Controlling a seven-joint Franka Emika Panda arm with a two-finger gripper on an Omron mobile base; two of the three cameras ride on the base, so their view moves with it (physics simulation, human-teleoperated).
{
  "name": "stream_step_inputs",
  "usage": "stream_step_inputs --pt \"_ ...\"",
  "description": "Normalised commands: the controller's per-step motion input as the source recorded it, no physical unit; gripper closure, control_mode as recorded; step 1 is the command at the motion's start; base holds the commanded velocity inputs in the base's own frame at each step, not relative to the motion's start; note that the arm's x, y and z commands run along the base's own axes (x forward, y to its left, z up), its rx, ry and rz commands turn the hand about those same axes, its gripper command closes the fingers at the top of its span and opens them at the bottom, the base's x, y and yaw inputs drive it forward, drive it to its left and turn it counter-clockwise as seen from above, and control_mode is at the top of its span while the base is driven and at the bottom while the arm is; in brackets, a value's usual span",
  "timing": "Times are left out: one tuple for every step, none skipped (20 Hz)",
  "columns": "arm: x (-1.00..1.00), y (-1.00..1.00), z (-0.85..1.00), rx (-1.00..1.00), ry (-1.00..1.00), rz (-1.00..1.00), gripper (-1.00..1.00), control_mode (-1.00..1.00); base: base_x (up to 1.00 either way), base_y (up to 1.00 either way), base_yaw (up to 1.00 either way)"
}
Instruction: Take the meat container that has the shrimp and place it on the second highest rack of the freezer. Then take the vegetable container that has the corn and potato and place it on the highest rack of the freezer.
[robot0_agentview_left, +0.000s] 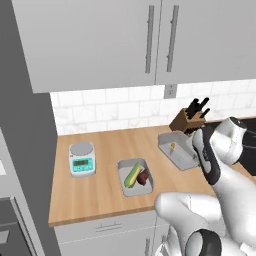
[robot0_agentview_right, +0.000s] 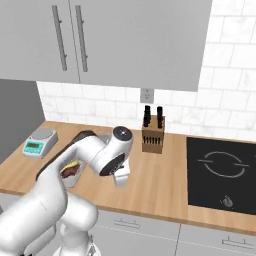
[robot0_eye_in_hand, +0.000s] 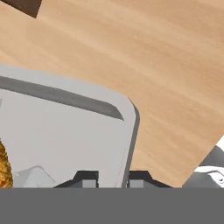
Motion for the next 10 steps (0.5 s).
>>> stream_step_inputs --pt "-0.23 0.56 0.57 -0.05 -0.20 0.11 1.00 -1.00 0.00 0.00 0.00" --pt "-0.28 0.46 0.59 -0.05 -0.21 0.09 1.00 -1.00 0.00 0.00 0.00" --pt "-0.28 0.43 0.53 -0.04 -0.17 0.08 1.00 -1.00 0.00 0.00 0.00" --pt "-0.26 0.38 0.52 -0.03 -0.11 0.07 1.00 -1.00 0.00 0.00 0.00" --pt "-0.23 0.32 0.57 -0.02 -0.03 0.06 1.00 -1.00 0.00 0.00 0.00" --pt "-0.24 0.30 0.61 -0.03 0.00 0.05 1.00 -1.00 0.00 0.00 0.00" --pt "-0.23 0.29 0.63 -0.03 0.00 0.06 1.00 -1.00 0.00 0.00 0.00" --pt "-0.28 0.29 0.60 -0.03 0.00 0.05 1.00 -1.00 0.00 0.00 0.00" --pt "-0.41 0.31 0.51 -0.04 0.00 0.05 1.00 -1.00 0.00 0.00 0.00" --pt "-0.89 0.27 0.31 -0.08 -0.02 0.10 1.00 -1.00 0.00 0.00 0.00"
